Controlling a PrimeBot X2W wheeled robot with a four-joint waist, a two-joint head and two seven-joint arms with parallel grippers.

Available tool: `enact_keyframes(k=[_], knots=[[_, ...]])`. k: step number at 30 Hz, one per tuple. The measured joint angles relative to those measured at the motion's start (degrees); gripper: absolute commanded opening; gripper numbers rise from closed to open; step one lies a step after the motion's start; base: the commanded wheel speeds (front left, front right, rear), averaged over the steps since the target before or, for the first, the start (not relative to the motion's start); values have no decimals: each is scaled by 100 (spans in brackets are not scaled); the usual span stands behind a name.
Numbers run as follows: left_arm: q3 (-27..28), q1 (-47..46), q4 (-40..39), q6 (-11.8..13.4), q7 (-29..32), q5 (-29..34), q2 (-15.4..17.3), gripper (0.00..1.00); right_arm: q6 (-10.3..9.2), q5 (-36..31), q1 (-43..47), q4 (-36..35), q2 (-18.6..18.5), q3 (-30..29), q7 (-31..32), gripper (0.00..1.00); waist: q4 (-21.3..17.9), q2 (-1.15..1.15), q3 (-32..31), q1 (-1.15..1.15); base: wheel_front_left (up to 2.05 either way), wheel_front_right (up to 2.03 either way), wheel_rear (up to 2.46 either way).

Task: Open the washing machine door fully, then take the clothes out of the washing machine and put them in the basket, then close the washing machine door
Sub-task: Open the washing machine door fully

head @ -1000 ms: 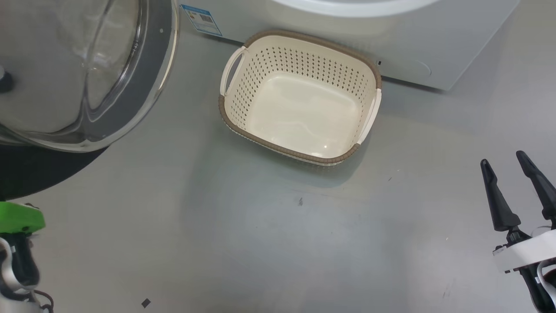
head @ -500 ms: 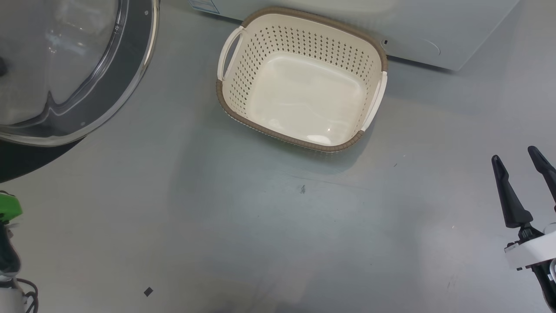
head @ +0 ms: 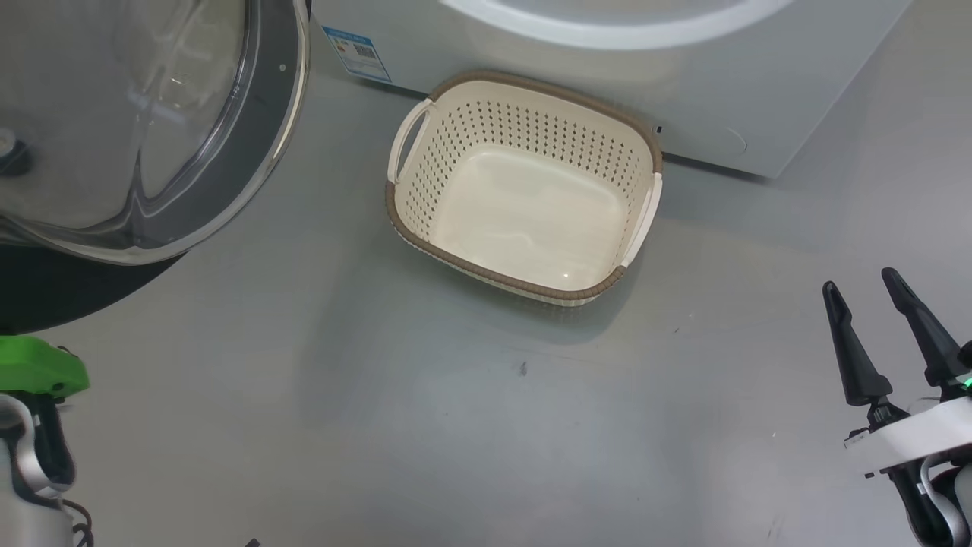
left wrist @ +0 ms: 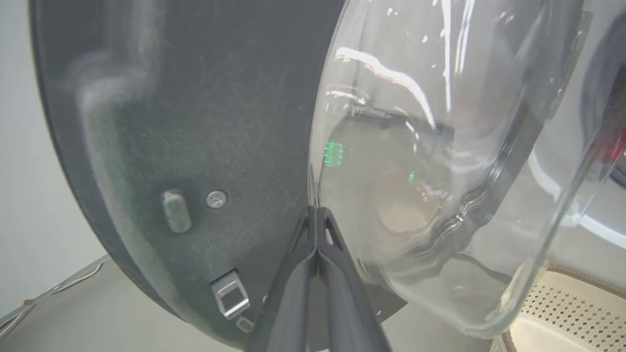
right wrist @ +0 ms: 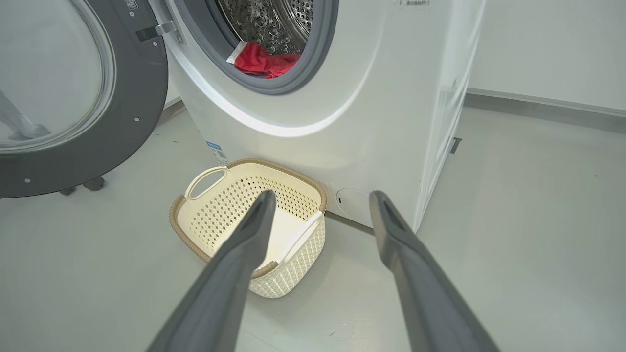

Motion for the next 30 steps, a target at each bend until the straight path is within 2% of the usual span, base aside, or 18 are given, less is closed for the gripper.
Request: enact_keyframes(k=[5, 21, 30], knots=[[-270, 85, 14, -15, 0, 192, 8, 0, 0, 38, -7, 154, 148, 52, -8, 100, -43, 0, -295, 0, 0, 0, 0], [-939, 550, -123, -313, 27, 417, -149, 0, -2, 90, -87, 588, 594, 129, -49, 100, -297, 0, -1277, -1, 0, 0, 0], [-1293, 930, -363, -514, 25, 566, -254, 0, -100, 147, -62, 742, 787, 11, -57, 100, -581, 0, -1805, -1, 0, 0, 0]])
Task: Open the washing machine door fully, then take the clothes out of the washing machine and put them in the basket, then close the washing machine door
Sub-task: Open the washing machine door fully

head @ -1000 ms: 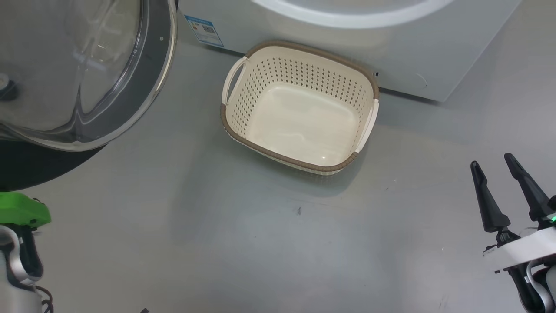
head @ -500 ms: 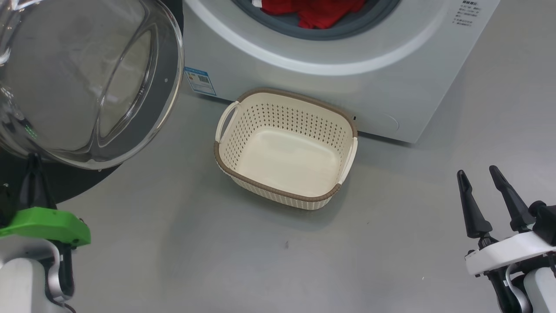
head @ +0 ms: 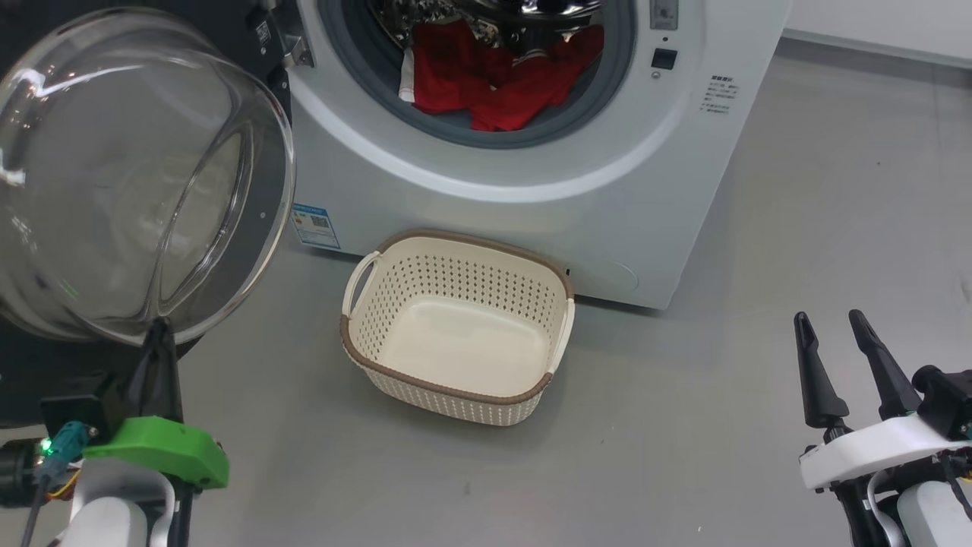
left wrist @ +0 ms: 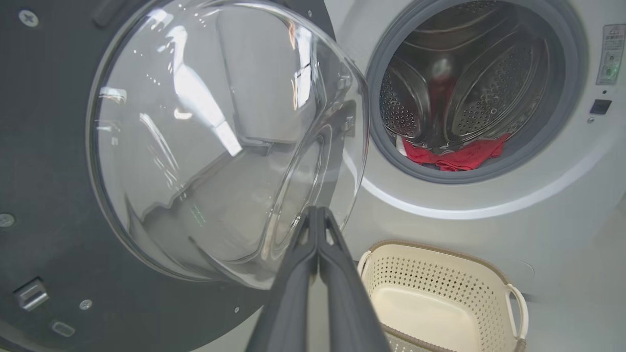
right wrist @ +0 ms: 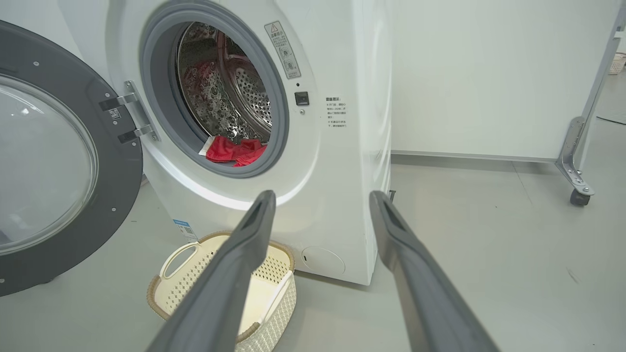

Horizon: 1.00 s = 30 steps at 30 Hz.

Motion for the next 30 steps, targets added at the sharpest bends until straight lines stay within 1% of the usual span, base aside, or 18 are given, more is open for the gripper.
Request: enact_keyframes(k=[3, 8, 10, 15, 18, 28, 30], knots=[[-69, 157, -54, -27, -5, -1, -65, 0, -62, -1, 57, 11, 32, -3, 0, 100, -129, 0, -134, 0, 0, 0, 0], [-151, 376, -210, -89, -30, -2, -146, 0, -73, -11, 119, -11, 93, 14, 0, 100, -365, 0, -310, 0, 0, 0, 0], [-180, 462, -291, -92, -71, -2, -185, 0, -109, -15, 123, -46, 100, 24, -1, 100, -464, 0, -359, 0, 0, 0, 0], [-294, 578, -478, -144, -183, -3, -327, 0, -113, -62, 125, -118, 133, 53, -25, 100, -702, 0, -426, 0, 0, 0, 0], [-389, 646, -541, -145, -211, 2, -339, 0, -113, -63, 131, -148, 156, 53, -25, 100, -872, 0, -440, 0, 0, 0, 0], [-541, 831, -701, -146, -363, 11, -474, 0, -119, -75, 219, -183, 176, 44, -26, 100, -1176, 0, -439, 0, 0, 0, 0], [-603, 833, -736, -182, -405, -13, -500, 0, -144, -81, 232, -194, 176, 14, -26, 100, -1211, 0, -438, 0, 0, 0, 0]])
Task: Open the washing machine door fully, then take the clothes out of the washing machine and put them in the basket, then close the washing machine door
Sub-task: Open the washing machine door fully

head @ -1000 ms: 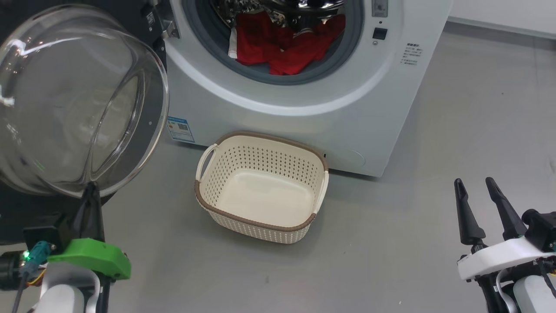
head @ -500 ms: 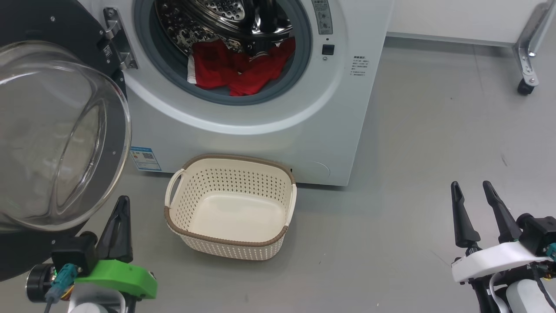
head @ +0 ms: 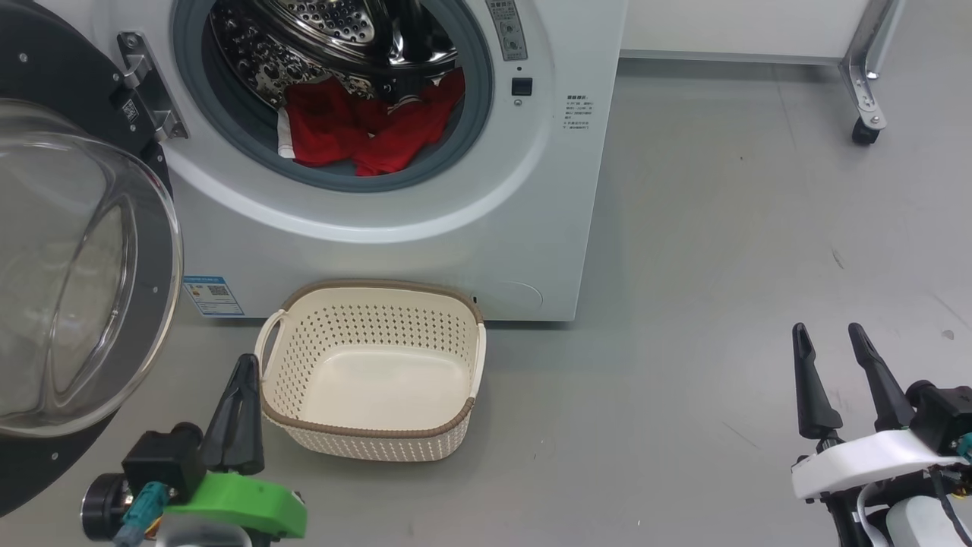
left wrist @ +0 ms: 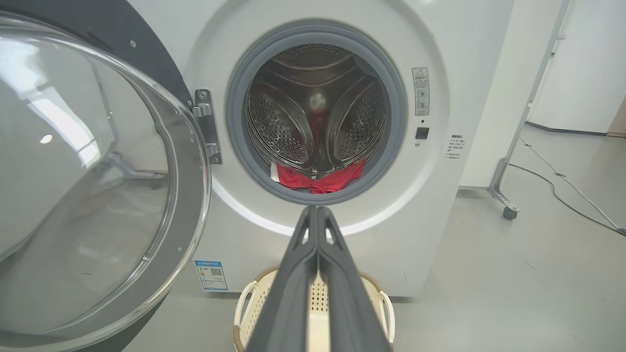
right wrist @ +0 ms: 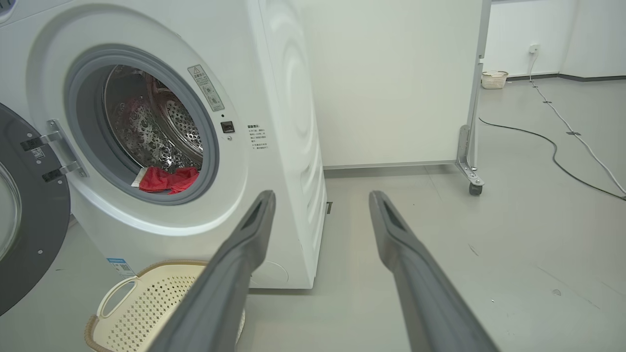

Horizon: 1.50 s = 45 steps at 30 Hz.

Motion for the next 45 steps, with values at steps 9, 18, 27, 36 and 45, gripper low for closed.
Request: enact_keyframes(k=[9, 18, 27, 36, 45], knots=[[-104, 96, -81, -15, -82, 11, -24, 100, -13, -34, 94, -32, 1, -21, -14, 100, -34, 0, 8, 0, 0, 0, 0], [-100, 143, -89, -12, -132, 7, -25, 100, -11, -79, 96, -54, 5, 8, -14, 100, -79, 0, 4, 0, 0, 0, 0], [-103, 207, -100, -12, -149, -7, -34, 100, -9, -94, 99, -75, 7, 8, -14, 100, -98, 0, -5, 0, 0, 0, 0], [-103, 207, -115, -9, -157, -7, -51, 100, -8, -287, 100, -99, -19, 26, -14, 100, -78, 0, 7, 0, 0, 0, 0], [-108, 207, -123, 41, -199, -4, -54, 100, -10, -311, 101, -109, -20, 15, -14, 100, -49, 0, 44, 0, 0, 0, 0]])
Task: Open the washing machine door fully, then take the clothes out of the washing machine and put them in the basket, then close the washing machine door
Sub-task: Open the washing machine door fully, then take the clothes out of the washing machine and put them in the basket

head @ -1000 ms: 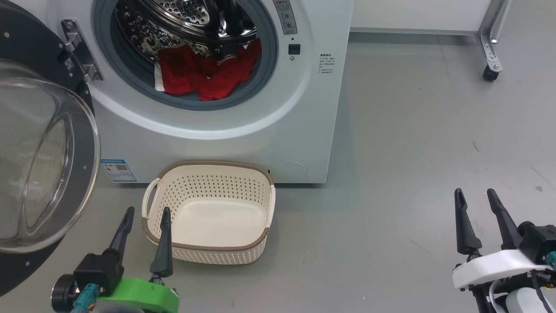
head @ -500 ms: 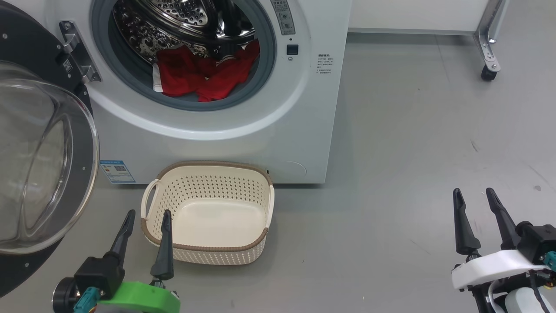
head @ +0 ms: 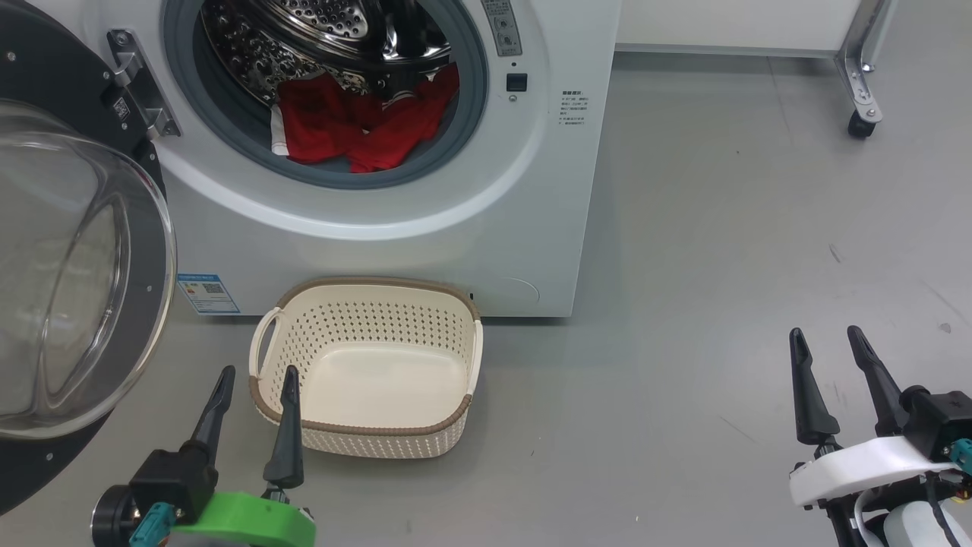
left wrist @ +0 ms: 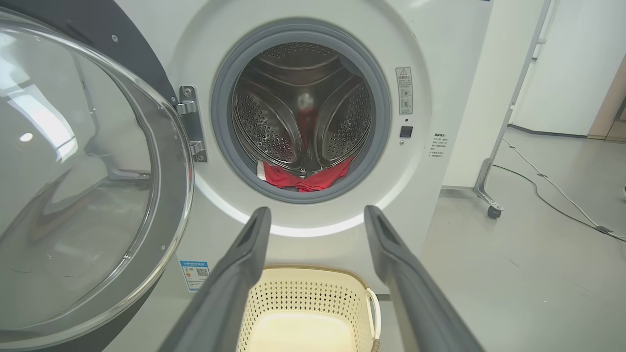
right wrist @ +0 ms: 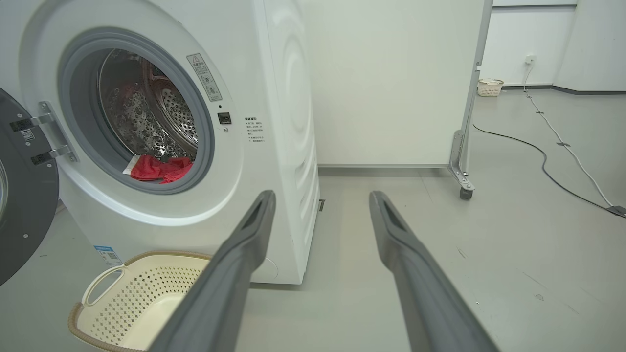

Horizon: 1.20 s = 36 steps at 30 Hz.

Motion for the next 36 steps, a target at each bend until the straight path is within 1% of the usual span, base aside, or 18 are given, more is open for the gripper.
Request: enact_keyframes(k=[21, 25, 36], knots=[[-65, 0, -7, 7, -8, 30, -21, 100, 0, -20, 0, -13, 36, -43, 0, 100, -1, 0, 43, 0, 0, 0, 0], [-135, 0, -18, -37, -8, -15, -27, 100, 0, -23, 0, -13, 51, -52, 0, 100, -4, 0, 44, 0, 5, -5, 0], [-127, 0, -34, -56, -8, -53, -36, 100, 15, -25, 2, -12, 85, -62, 0, 100, 2, 0, 42, 0, 33, -33, 0]])
